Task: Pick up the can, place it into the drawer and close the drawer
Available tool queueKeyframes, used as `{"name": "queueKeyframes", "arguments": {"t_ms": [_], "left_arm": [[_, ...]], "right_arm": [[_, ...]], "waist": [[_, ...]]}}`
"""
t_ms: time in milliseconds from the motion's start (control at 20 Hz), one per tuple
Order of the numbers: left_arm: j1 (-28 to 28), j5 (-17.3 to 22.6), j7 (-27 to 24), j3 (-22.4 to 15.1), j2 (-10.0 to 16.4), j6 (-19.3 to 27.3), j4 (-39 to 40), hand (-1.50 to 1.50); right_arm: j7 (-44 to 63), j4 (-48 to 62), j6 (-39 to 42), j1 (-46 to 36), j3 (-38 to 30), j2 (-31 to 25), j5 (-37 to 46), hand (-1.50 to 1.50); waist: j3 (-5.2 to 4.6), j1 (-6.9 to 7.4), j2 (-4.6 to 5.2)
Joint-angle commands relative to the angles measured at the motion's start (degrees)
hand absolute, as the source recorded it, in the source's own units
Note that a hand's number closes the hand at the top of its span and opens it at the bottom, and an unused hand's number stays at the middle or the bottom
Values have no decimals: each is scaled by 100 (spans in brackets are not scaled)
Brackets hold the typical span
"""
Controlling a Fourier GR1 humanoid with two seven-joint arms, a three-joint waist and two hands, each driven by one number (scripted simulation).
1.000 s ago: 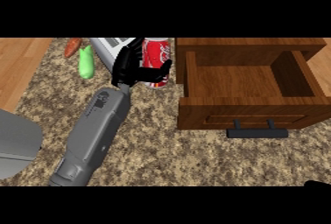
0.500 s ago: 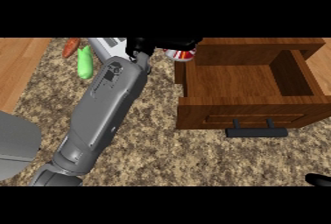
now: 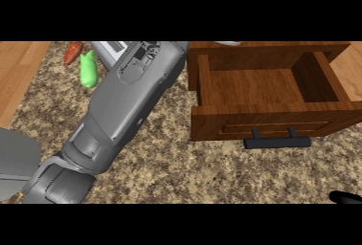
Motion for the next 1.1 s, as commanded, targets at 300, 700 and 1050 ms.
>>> {"name": "queueKeyframes", "arguments": {"t_ms": [300,700,1050], "left_arm": [[-1280,666,-24,-605,-1,539,1276,150],[-1573,948,-237,-1048,-1,848,1900,150],[-1607,1285,-409,-1334,-1,1411,2143,-150]], "right_arm": [[256,126,-152,-527,-10,-178,0,-150],[127,172,-58,-464,223,-129,165,-150],[262,217,-21,-601,255,-250,161,-150]], "waist": [[8,-197,50],[13,-273,75],[17,-419,108]]}}
